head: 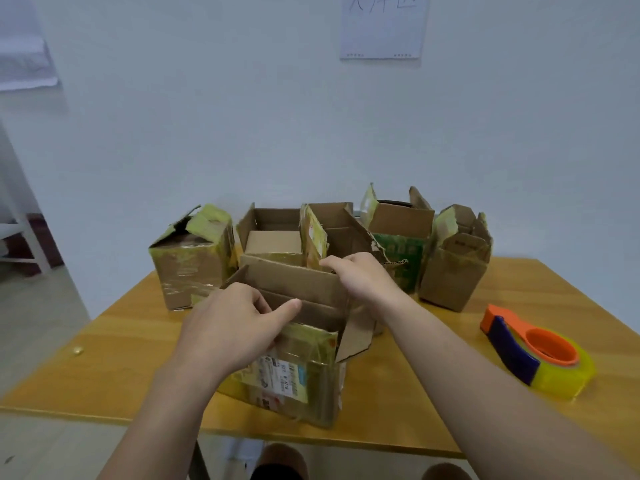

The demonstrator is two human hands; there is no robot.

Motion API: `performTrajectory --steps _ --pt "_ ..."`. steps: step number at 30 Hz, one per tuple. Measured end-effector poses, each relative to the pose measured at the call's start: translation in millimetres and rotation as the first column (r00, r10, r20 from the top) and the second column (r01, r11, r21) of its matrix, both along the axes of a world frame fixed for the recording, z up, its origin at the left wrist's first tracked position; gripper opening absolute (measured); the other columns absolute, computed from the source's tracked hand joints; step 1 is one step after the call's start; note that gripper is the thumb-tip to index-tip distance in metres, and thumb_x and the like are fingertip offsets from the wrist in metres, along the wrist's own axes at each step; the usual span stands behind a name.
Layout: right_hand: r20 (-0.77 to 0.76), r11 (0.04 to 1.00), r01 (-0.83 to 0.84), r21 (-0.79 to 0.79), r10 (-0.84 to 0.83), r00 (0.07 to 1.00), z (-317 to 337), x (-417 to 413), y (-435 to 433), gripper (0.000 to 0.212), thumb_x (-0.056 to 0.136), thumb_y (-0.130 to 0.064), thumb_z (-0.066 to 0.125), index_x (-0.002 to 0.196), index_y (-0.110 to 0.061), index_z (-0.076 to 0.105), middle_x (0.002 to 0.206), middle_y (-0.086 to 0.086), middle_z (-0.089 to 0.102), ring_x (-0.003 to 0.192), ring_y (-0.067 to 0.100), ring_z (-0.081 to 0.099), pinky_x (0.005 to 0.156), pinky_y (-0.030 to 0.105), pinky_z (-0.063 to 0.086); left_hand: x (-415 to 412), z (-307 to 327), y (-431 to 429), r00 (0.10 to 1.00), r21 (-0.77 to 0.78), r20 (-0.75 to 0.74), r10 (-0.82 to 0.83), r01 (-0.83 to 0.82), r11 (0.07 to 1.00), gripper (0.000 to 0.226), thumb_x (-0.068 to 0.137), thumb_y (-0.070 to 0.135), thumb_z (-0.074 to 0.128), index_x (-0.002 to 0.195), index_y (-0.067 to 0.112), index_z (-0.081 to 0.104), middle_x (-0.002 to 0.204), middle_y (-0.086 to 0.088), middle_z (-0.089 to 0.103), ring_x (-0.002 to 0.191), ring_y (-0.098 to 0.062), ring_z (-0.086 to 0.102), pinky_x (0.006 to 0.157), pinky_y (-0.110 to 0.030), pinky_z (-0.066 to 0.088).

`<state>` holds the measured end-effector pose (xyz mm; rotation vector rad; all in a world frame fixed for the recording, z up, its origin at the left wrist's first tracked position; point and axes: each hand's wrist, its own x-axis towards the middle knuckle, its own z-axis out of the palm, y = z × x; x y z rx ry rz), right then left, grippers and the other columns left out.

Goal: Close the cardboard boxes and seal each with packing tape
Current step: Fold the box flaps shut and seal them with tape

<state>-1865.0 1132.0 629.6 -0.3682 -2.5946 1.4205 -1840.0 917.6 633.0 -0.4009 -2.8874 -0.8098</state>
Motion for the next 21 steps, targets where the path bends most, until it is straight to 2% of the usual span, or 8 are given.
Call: performTrajectory --steps 3,5,7,9,11,16,19,21 --pt "0.092 0.975 -0.161 0.152 0.149 0.985 14.0 -12.8 7.0 0.04 0.095 -0.048 0.063 0.115 -0.015 0.074 0.11 0.001 0.067 0.098 0.014 0.06 0.083 0.032 0.049 3.9 3.8 -0.4 0.999 -0.004 0.027 -0.022 0.022 1.0 0.064 0.074 0.09 0.051 0.07 0.031 0.075 0.063 0.02 0.072 0.07 -0.003 0.07 0.071 -0.039 0.063" --pt "0.145 0.949 -0.21 0.233 0.18 0.973 23.8 -25.3 12.0 0.042 0.092 -0.05 0.066 0.118 -0.017 0.073 0.116 -0.001 0.067 0.102 0.015 0.06 0.084 0.033 0.05 8.8 6.1 3.3 0.997 0.014 0.047 -0.059 0.058 0.998 0.069 0.063 0.095 0.05 0.071 0.031 0.074 0.065 0.019 0.072 0.07 -0.003 0.07 0.07 -0.039 0.063" --pt "0.161 0.959 -0.198 0.204 0.167 0.973 31.5 -37.6 10.8 0.044 0.09 -0.051 0.066 0.114 -0.016 0.073 0.119 0.004 0.07 0.102 0.019 0.063 0.083 0.035 0.051 12.4 7.3 9.5 0.989 0.053 0.095 -0.116 0.111 0.992 0.07 0.058 0.095 0.054 0.076 0.031 0.074 0.069 0.016 0.074 0.071 -0.003 0.071 0.069 -0.04 0.063" --pt "0.171 0.967 -0.218 0.128 0.195 0.966 35.2 -47.7 2.8 0.043 0.095 -0.046 0.062 0.126 -0.017 0.069 0.136 0.007 0.063 0.118 0.025 0.059 0.096 0.04 0.049 14.2 7.7 17.2 0.972 0.116 0.149 -0.183 0.166 0.979 0.063 0.062 0.089 0.064 0.082 0.031 0.074 0.072 0.015 0.075 0.074 -0.004 0.072 0.07 -0.04 0.063" --pt "0.195 0.951 -0.275 0.142 0.246 0.95 34.7 -57.9 -4.4 0.047 0.098 -0.043 0.059 0.138 -0.018 0.061 0.149 0.007 0.052 0.134 0.029 0.05 0.109 0.045 0.043 12.3 6.9 24.3 0.966 0.156 0.149 -0.209 0.186 0.97 0.049 0.073 0.077 0.072 0.085 0.03 0.073 0.073 0.014 0.076 0.075 -0.003 0.073 0.072 -0.038 0.063" --pt "0.268 0.899 -0.343 0.273 0.271 0.924 27.4 -76.8 -4.2 0.067 0.095 -0.048 0.064 0.147 -0.01 0.048 0.152 0.012 0.049 0.135 0.031 0.05 0.1 0.039 0.041 1.9 1.9 32.3 0.973 0.158 0.074 -0.22 0.206 0.966 0.022 0.085 0.051 0.079 0.096 0.035 0.069 0.074 0.02 0.075 0.073 0.004 0.071 0.072 -0.034 0.063" --pt "0.298 0.845 -0.371 0.385 0.266 0.917 22.0 -85.3 1.3 0.083 0.094 -0.051 0.065 0.159 -0.014 0.029 0.162 0.01 0.036 0.144 0.032 0.041 0.111 0.043 0.038 -5.4 -5.5 32.1 0.972 0.18 0.046 -0.231 0.219 0.959 0.023 0.088 0.043 0.079 0.108 0.036 0.068 0.075 0.021 0.075 0.075 0.006 0.07 0.073 -0.03 0.062" --pt "0.325 0.83 -0.403 0.386 0.287 0.901 19.6 -91.1 7.0 0.093 0.093 -0.052 0.067 0.164 -0.023 0.013 0.168 0.007 0.027 0.15 0.032 0.033 0.117 0.046 0.032 -10.7 -11.1 32.1 0.975 0.196 0.026 -0.219 0.21 0.958 0.024 0.091 0.04 0.077 0.114 0.036 0.069 0.076 0.021 0.075 0.076 0.004 0.071 0.074 -0.029 0.062"
